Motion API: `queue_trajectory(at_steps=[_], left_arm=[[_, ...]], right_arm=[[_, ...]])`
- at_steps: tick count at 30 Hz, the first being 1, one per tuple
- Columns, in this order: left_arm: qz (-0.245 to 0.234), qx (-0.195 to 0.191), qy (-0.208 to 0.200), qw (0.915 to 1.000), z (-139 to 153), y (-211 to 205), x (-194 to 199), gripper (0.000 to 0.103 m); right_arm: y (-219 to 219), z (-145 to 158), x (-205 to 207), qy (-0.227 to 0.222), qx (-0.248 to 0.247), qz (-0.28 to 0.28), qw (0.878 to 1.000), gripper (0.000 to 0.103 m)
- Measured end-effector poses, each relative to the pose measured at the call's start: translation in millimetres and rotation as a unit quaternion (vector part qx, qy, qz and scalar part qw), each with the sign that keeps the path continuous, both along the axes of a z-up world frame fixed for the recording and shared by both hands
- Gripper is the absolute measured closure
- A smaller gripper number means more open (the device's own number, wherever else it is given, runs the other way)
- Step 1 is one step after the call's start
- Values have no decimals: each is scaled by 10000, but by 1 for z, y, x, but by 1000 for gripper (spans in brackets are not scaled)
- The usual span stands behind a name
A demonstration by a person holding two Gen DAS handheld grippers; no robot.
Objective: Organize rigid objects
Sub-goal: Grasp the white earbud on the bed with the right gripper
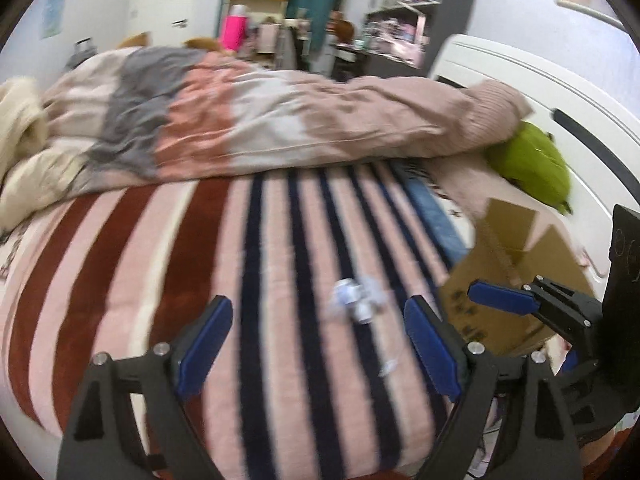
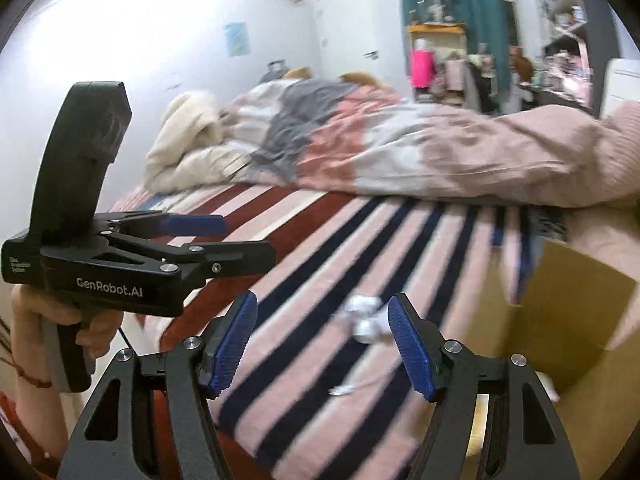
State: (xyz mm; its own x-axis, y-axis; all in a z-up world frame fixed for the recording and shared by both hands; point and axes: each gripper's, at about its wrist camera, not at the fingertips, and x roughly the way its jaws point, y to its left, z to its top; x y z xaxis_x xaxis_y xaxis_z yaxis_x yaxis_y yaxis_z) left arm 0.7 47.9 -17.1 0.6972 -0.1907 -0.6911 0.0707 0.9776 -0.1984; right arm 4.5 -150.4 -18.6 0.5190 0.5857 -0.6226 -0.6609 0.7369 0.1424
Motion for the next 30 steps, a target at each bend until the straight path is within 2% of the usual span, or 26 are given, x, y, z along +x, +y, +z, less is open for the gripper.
queue_trajectory(at_steps=[5,12,17,19,22,27,30], left_arm=[[251,-218,202,9992,-36,42,-1,17],[358,-364,471,9976,-77,64,10,17],[383,-417,579,9967,-89,67,17,17],[385,-417,590,9966,-89,67,19,17],[362,-389,570,9970,-85,63,17,17],[166,-349,532,9978,-72,46,13,17],[-85,-405,418,9983,-56,29,11,17]], right_arm=[[43,-43,17,517,-323,165,9980,38],[45,-115,74,1121,-789,-746,9877,39],[40,-144,101,1163,-1069,-1128,9810,56],[38,-148,104,1150,-1041,-1120,9815,59],[39,-144,101,999,-1085,-1053,9834,79],[38,-129,81,838,-1004,-773,9884,79],[40,-108,63,642,-848,-510,9930,79]])
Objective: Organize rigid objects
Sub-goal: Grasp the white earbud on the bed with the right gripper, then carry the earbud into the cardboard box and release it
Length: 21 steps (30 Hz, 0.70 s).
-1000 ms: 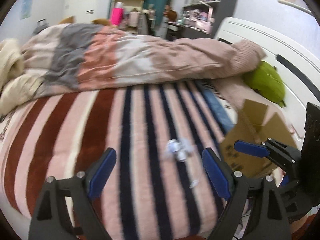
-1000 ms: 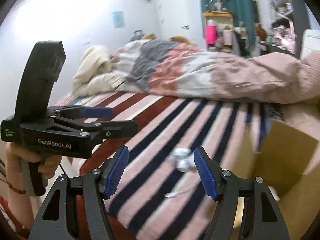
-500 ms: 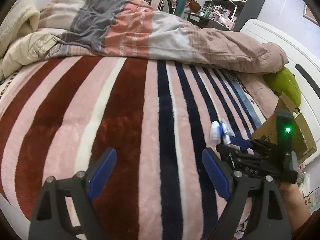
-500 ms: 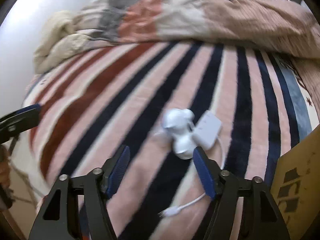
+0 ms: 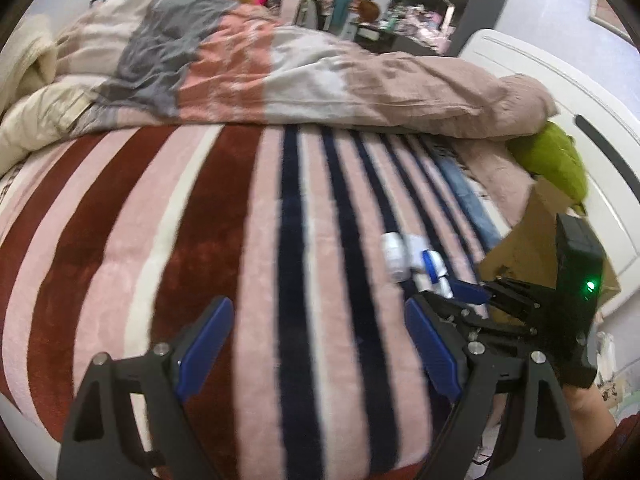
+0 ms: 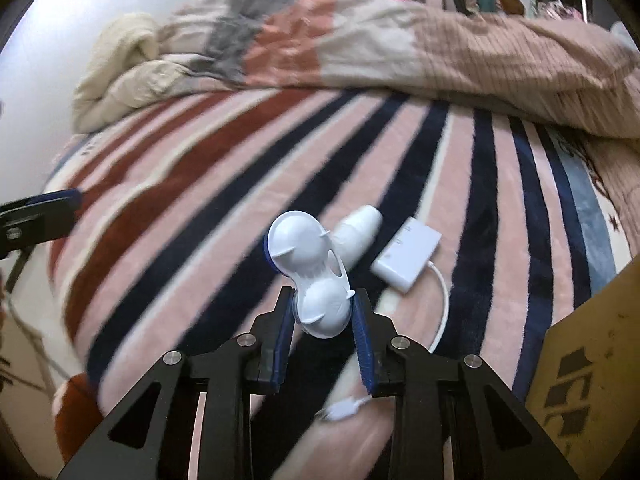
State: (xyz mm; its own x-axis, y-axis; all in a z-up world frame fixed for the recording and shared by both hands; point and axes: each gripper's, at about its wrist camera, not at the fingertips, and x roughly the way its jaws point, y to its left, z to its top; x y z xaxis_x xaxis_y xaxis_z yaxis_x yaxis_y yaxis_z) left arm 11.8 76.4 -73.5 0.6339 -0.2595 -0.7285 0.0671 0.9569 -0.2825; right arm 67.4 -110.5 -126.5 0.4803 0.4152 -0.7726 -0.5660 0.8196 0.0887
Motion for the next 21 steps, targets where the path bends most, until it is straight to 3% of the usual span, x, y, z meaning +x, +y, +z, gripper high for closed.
queue_trajectory(at_steps=[4,6,8,13,21], left_arm=[[-469,-309,-266,9981,26,-29,-5,18],[-783,-485,-422,9949,43,-48,-7,30],[-969,-603,-492,9922,58,-65,-7,50],[-1200,-517,-763,9885,89,-101,-3,82],[-1850,-273,-781,9793,110,-182,23,82]], right_arm=[[-1,41,-29,-421,249,455,9978,79],[-3,58,-41,-602,348,607,9957,79],[-8,76,-53,-809,446,711,9932,79],[-30,109,-67,-1210,656,752,9876,79],[-101,125,-62,-1429,777,156,9866,80]])
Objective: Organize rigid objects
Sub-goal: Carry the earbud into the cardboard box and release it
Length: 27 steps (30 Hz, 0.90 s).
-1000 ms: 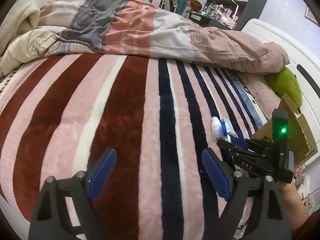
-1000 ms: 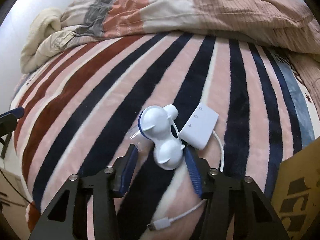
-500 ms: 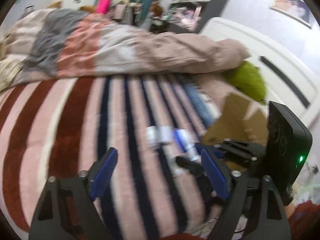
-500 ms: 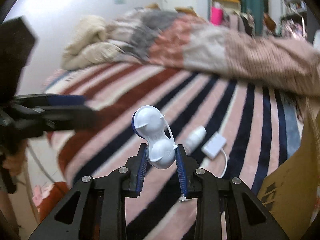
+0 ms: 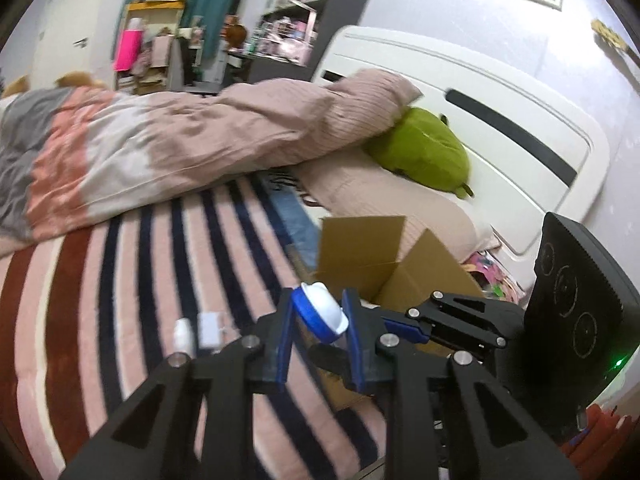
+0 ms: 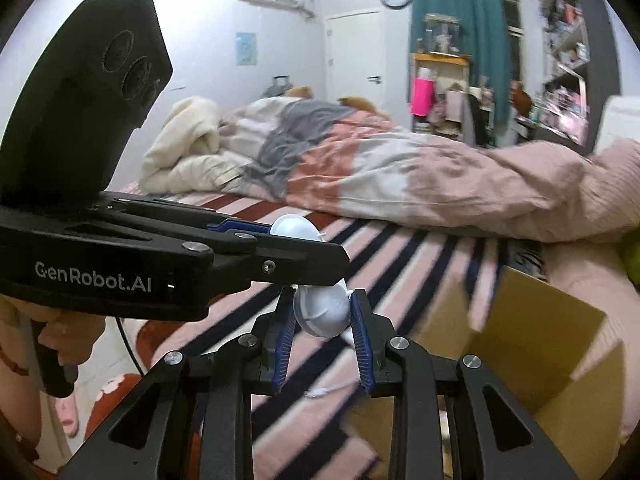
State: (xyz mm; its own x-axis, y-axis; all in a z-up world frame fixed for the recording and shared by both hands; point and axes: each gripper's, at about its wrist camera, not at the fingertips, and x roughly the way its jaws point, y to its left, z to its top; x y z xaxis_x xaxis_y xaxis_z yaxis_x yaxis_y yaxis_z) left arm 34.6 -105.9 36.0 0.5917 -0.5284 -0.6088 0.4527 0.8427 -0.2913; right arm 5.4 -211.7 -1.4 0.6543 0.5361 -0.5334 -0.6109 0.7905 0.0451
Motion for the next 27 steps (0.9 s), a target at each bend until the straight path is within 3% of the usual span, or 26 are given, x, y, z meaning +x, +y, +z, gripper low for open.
queue_trajectory(at_steps=[4,8,11,13,14,15,16,17,19,22,27], left_arm=[[-368,202,111,9991,-3,-40,17,83],[-820,432,459,9946,-17,-74,42,83],[-947,584,617,9919,-26,-87,54,83],[-953,650,662,9911,-29,-89,56,75],[-938,668,658,9912,-30,-88,55,62],[-903,686,629,9916,-30,-86,53,55],[-868,695,592,9920,-30,-82,51,45],[-830,699,546,9926,-29,-79,48,41],[-737,656,455,9941,-25,-66,41,40],[-483,538,367,9967,-18,-43,37,32],[121,328,152,9993,-9,20,17,30]], right_arm=[[-34,1,5,65,-29,-387,9992,80],[-66,-7,23,646,93,-778,9948,80],[-74,-12,31,819,-92,-995,9916,80],[-76,-16,36,951,-216,-1075,9894,80],[-77,-18,37,992,-257,-1098,9887,80],[-77,-19,38,1032,-320,-1123,9878,80],[-77,-21,37,1049,-365,-1148,9872,75],[-78,-21,36,1049,-372,-1162,9870,65],[-78,-21,33,1028,-323,-1172,9873,55],[-73,-18,25,989,-297,-1179,9876,54],[-45,-4,18,809,-263,-1040,9909,54]])
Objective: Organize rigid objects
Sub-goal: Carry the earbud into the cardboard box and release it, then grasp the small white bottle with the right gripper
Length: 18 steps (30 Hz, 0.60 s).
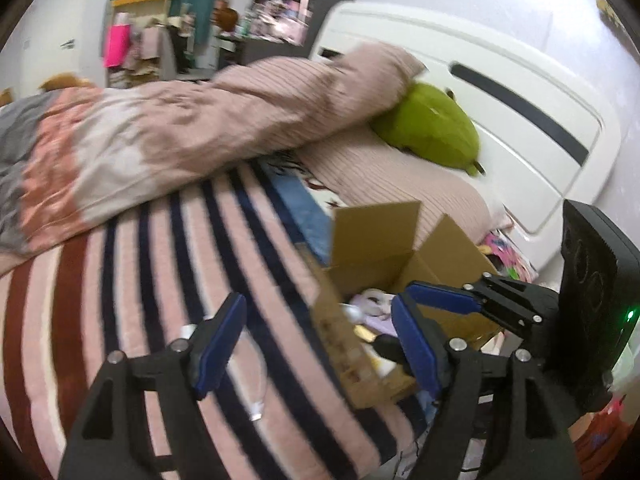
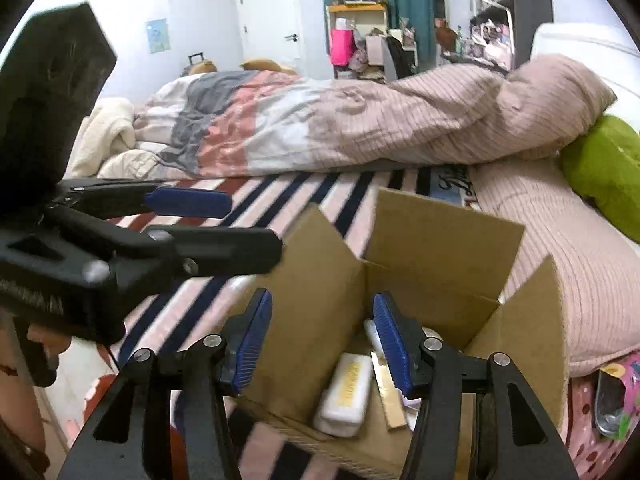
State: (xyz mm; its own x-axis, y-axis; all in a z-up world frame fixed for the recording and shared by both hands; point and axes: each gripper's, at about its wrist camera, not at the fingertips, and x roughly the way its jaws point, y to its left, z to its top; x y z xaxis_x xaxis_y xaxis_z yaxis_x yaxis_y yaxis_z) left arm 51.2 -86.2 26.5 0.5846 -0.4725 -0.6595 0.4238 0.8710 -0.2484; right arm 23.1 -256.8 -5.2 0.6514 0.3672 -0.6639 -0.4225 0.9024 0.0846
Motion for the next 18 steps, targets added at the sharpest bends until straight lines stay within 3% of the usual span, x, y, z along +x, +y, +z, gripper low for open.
queue_trajectory(at_steps=[3,8,13,18], left_arm=[[595,176,-182,9979,-4,40,-11,28],[1315,447,-120,9902,-31,105,-22,28],[1855,391,127,9818,-67,157,-31,28],[1995,129,420,9789,-108,191,-29,28]], right_arm=[[28,5,-3,-108,37,237,9997,53],[89,-4,-2,-79,72,765,9970,53],[144,-41,9,322,6,1249,9917,53],[165,-91,35,878,-112,1208,9887,52]])
